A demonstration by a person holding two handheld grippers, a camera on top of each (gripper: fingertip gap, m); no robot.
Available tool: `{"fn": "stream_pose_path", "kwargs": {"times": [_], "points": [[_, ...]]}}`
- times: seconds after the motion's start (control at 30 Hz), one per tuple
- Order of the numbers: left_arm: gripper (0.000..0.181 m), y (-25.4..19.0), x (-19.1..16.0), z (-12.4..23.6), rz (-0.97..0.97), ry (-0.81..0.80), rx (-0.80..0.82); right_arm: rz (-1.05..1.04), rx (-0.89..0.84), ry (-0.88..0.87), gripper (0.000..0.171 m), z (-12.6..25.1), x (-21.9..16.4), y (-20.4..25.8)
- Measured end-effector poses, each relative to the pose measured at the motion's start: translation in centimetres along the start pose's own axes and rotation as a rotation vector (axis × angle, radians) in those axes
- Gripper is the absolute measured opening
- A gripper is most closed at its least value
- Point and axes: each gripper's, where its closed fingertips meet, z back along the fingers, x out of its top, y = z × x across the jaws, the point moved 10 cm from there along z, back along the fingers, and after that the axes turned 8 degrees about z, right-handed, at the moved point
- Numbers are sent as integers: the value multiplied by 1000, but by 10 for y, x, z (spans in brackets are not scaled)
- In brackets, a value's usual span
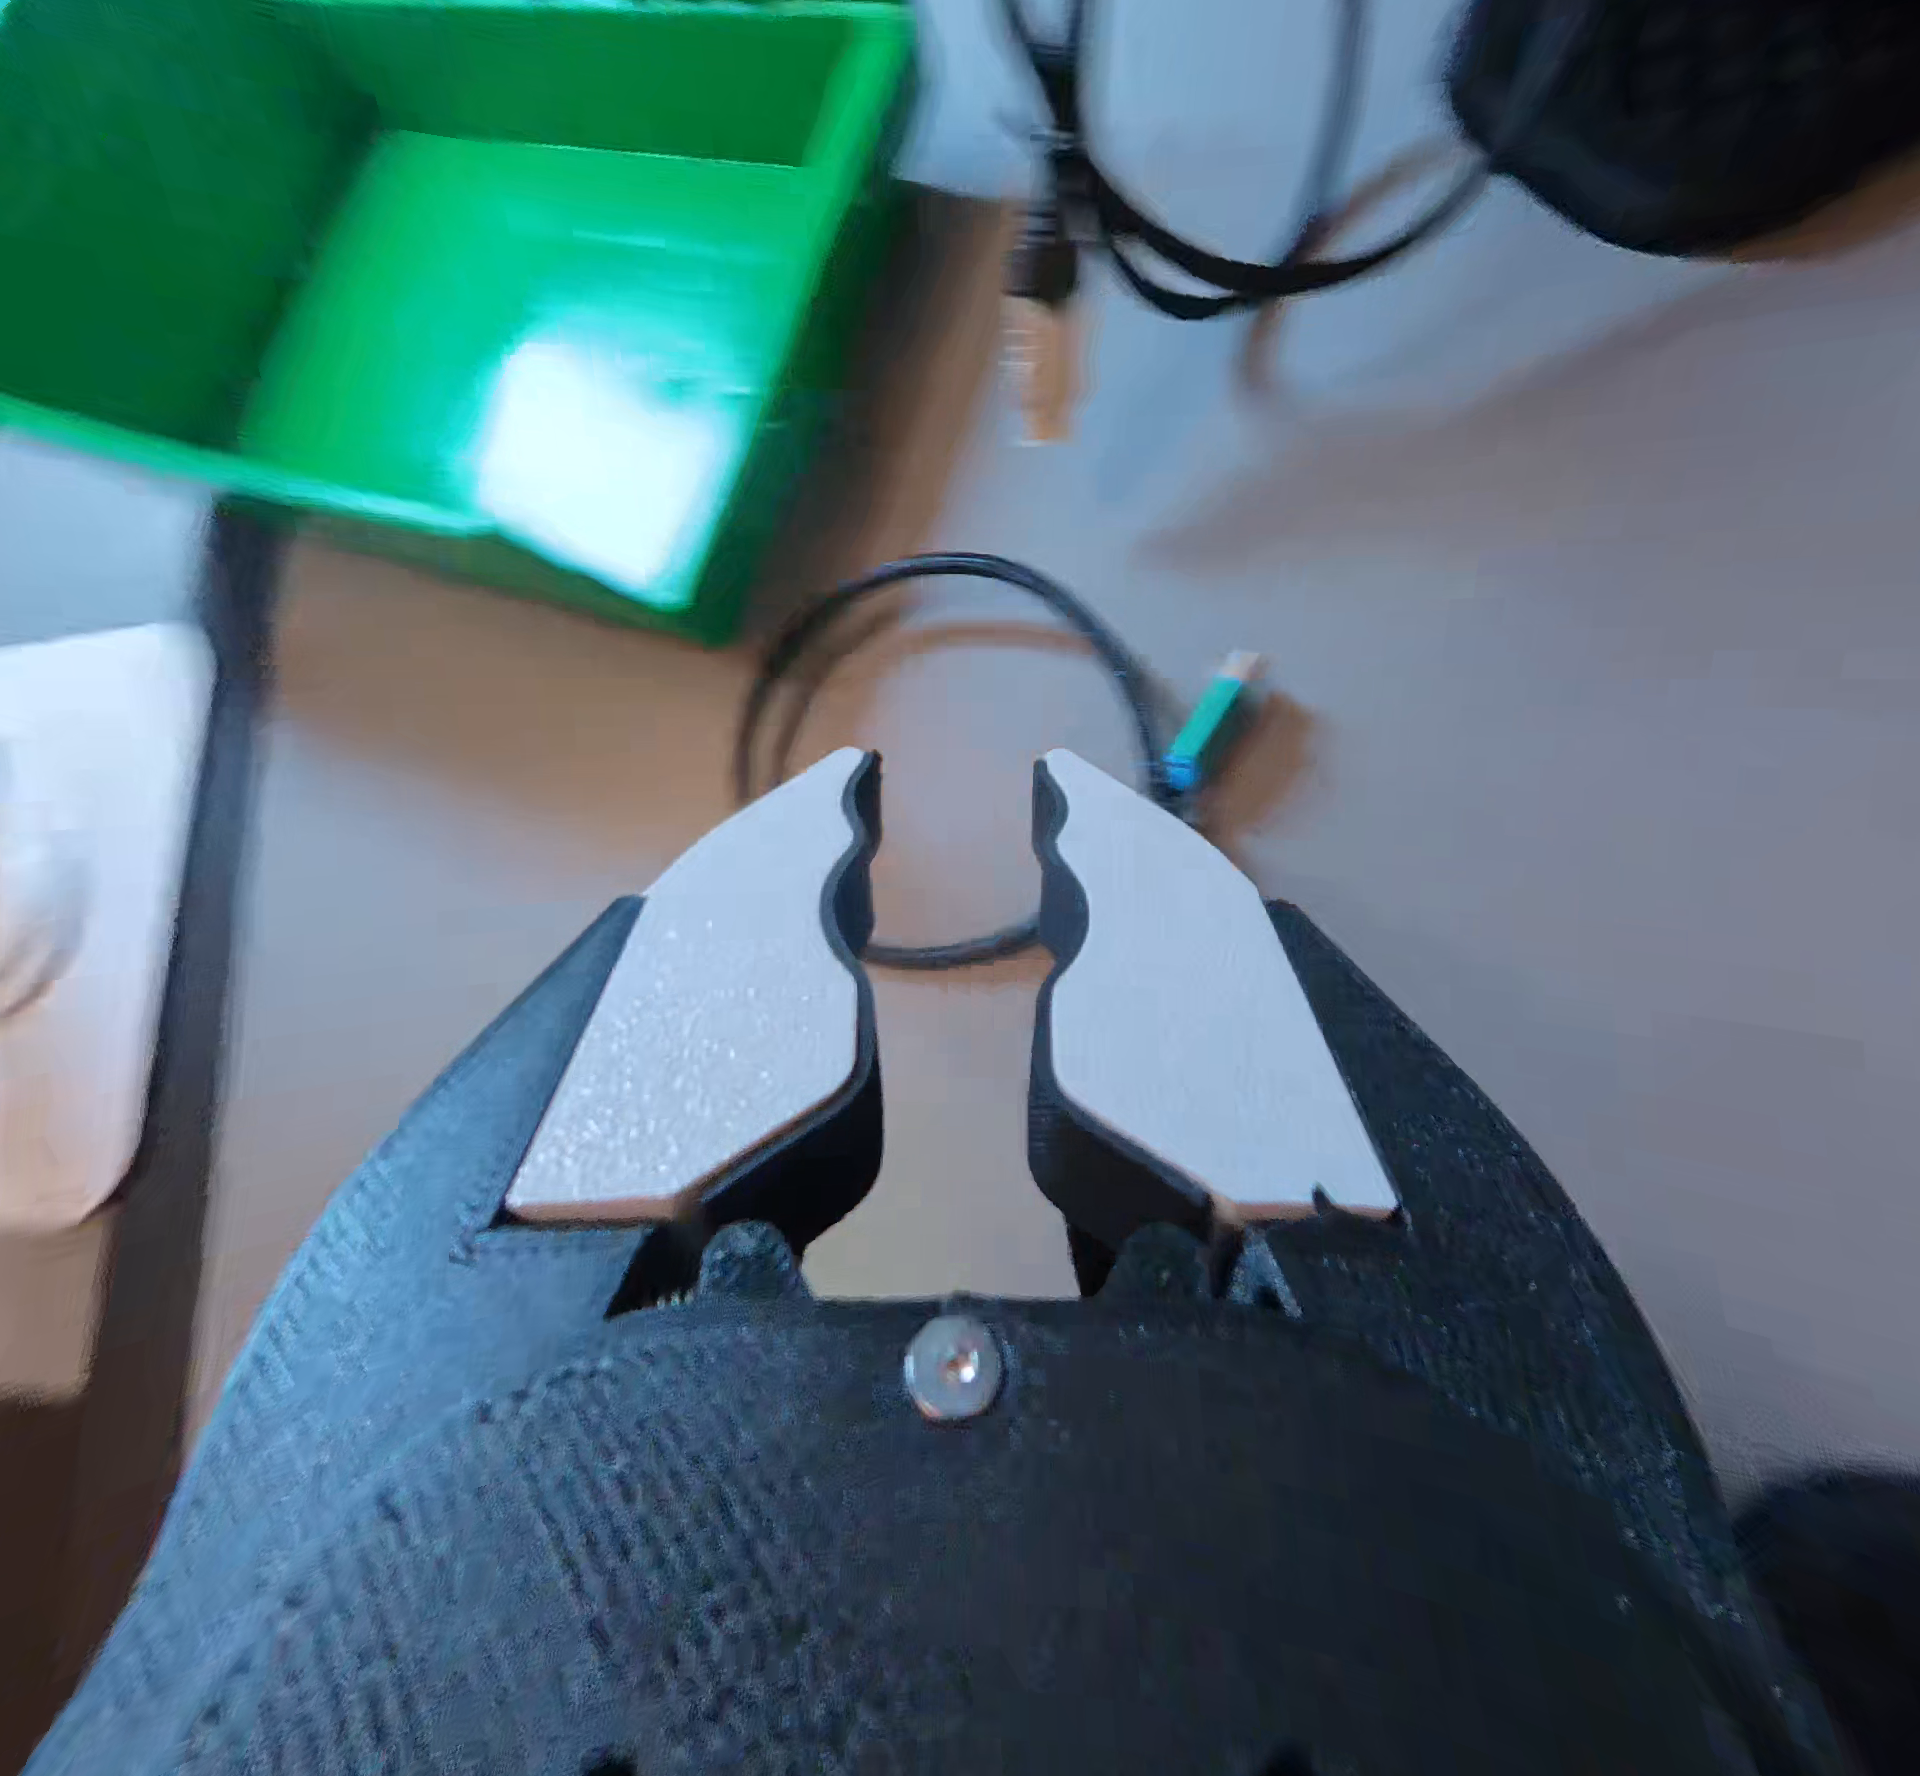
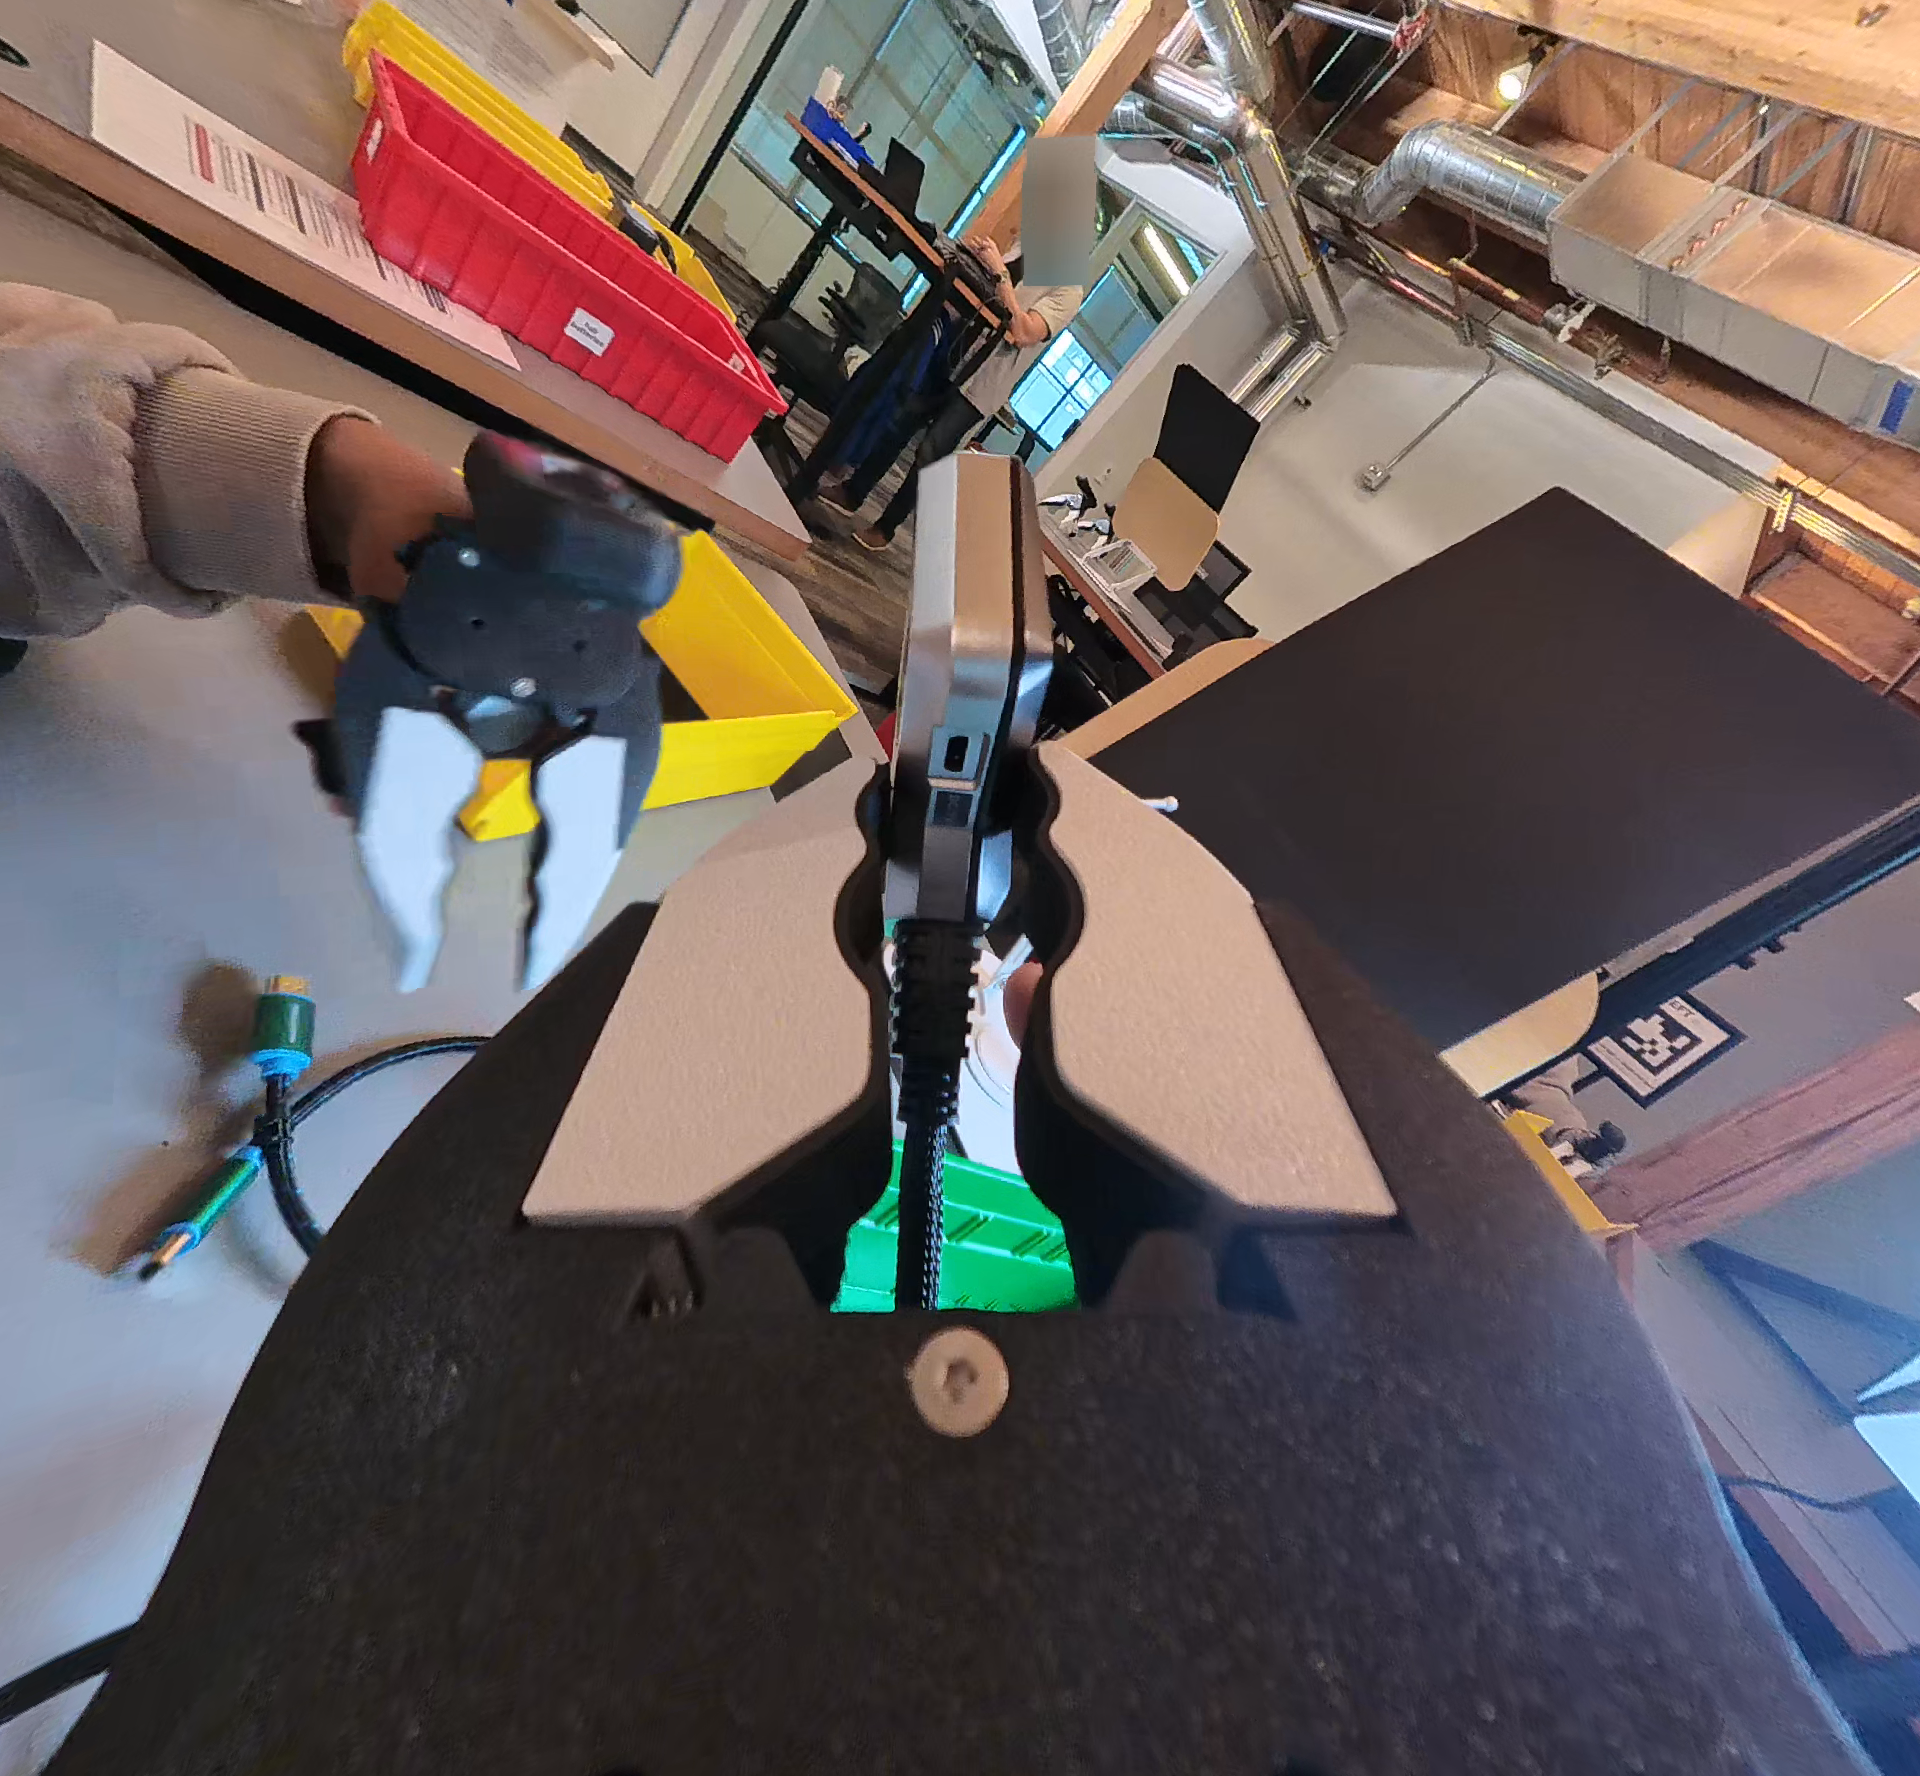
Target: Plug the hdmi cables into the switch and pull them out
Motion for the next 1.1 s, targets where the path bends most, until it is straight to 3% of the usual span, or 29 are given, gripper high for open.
{"fn": "stream_pose_path", "kwargs": {"times": [0.1,0.23,0.37,0.47,0.67,0.87,1.0,1.1], "points": [[37,-24,-7,-30,-127,143,-177,1,1,-2,22,0,1,1],[42,-30,-22,-75,-108,266,-288,3,-6,-5,22,3,2,-1],[26,-26,-24,-93,-120,151,-291,-7,-11,-15,22,8,1,-5],[24,-22,-20,-96,-150,114,-219,-13,-9,-5,22,8,-3,-6],[22,3,-6,-50,-72,-24,-57,-16,4,22,22,7,-11,-7],[21,17,12,27,-16,-175,206,-19,73,67,23,-1,-20,0],[21,13,19,73,-118,-122,529,-19,169,59,22,-17,-24,13],[21,-1,28,89,-193,-91,609,-6,256,65,22,-32,-29,29]]}}
